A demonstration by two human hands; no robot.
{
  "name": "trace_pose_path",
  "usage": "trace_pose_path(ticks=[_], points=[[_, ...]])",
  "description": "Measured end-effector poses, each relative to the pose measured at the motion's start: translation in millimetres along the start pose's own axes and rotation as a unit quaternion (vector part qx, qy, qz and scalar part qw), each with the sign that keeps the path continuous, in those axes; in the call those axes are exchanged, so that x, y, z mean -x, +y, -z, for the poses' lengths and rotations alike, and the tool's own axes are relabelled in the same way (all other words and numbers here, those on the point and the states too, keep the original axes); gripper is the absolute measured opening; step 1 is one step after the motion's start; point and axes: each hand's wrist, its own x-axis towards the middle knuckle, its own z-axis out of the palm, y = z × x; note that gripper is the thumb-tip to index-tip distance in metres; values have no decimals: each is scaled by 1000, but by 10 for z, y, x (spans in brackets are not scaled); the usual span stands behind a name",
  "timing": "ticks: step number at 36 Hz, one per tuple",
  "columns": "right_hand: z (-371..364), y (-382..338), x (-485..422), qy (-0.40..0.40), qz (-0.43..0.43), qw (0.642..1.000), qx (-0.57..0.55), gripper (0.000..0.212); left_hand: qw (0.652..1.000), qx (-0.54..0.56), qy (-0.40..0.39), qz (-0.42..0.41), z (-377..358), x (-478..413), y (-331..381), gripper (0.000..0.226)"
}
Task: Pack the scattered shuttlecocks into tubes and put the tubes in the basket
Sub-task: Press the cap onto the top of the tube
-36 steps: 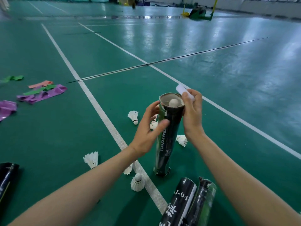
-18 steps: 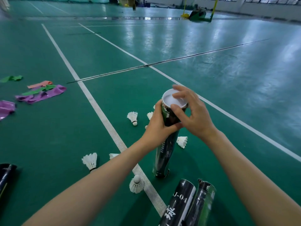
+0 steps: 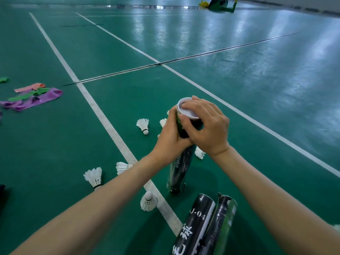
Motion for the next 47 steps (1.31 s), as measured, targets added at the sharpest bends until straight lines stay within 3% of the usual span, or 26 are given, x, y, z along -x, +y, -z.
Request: trace_pose_path(ticks=[4,8,12,15,17,19,22,24,27,31,41,47], points=[[24,6,6,8,-55,997,-47,23,1000,-18,8,-11,-35,8,41,72],[108,-46,37,-16,-163,975,-149,29,998,-41,-13,-42,-11,35,89,99],[166,-107,-13,-41,-297,920,-251,19,996,-17,-56,-74,68,41,167,76],[168,-171,-6,-30,-369,868,-332,26,990,127,-67,-16,112,90,242,52],[156,-213,-15,-26,-426,825,-369,26,976,213,-17,45,84,72,330,28],[143,-262,-61,-27,-474,793,-381,18,966,234,49,96,31,3,445,16],[95,-312,-151,-16,-542,728,-419,26,950,233,127,166,-18,-121,504,5],[76,-328,-192,-14,-579,692,-431,28,926,260,143,235,-7,-190,518,19],[60,-345,-223,-33,-605,668,-431,32,892,304,128,309,61,-248,536,44],[73,-372,-247,-30,-624,638,-450,33,895,297,147,298,52,-287,518,37],[46,-329,-295,32,-628,629,-457,26,902,304,163,260,-43,-353,470,19],[14,-273,-265,42,-583,708,-395,8,899,312,177,252,-59,-326,495,19]])
